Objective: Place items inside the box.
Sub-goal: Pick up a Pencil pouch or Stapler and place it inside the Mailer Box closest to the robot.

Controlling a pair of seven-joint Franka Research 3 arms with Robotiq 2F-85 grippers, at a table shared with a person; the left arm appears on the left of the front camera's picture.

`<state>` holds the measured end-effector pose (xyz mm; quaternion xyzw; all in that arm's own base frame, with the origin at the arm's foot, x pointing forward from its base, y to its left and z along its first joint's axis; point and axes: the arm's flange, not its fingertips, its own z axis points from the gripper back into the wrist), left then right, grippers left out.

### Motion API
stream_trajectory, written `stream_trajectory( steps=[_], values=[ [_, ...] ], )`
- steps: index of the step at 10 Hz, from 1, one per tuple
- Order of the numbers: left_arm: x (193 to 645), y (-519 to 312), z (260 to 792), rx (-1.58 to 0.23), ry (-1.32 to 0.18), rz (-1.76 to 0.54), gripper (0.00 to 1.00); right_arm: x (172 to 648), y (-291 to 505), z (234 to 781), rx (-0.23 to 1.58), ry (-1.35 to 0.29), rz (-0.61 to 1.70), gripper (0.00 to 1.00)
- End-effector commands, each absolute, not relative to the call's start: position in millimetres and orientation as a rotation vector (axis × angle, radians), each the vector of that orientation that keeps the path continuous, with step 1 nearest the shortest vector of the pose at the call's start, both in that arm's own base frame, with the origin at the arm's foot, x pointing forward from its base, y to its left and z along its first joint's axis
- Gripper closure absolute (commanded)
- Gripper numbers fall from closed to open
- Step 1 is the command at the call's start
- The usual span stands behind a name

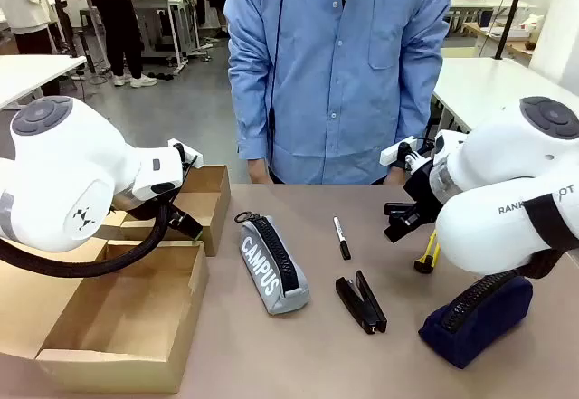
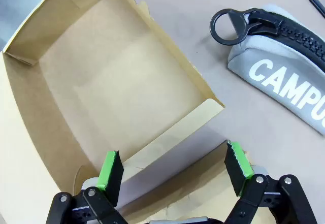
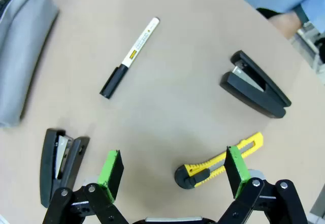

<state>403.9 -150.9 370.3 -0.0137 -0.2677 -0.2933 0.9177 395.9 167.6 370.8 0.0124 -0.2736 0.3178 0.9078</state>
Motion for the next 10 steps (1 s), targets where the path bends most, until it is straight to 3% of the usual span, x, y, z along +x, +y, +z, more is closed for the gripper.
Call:
stream_trajectory(
  steps=[1,10],
  values=[
    [403.9,-150.9,370.3,-0.028,-0.551,-0.603,0.00,395.9,167.6,370.8,0.026,-0.565,0.656,0.00],
    [403.9,-150.9,370.3,-0.028,-0.551,-0.603,0.00,395.9,167.6,370.8,0.026,-0.565,0.656,0.00]
  ],
)
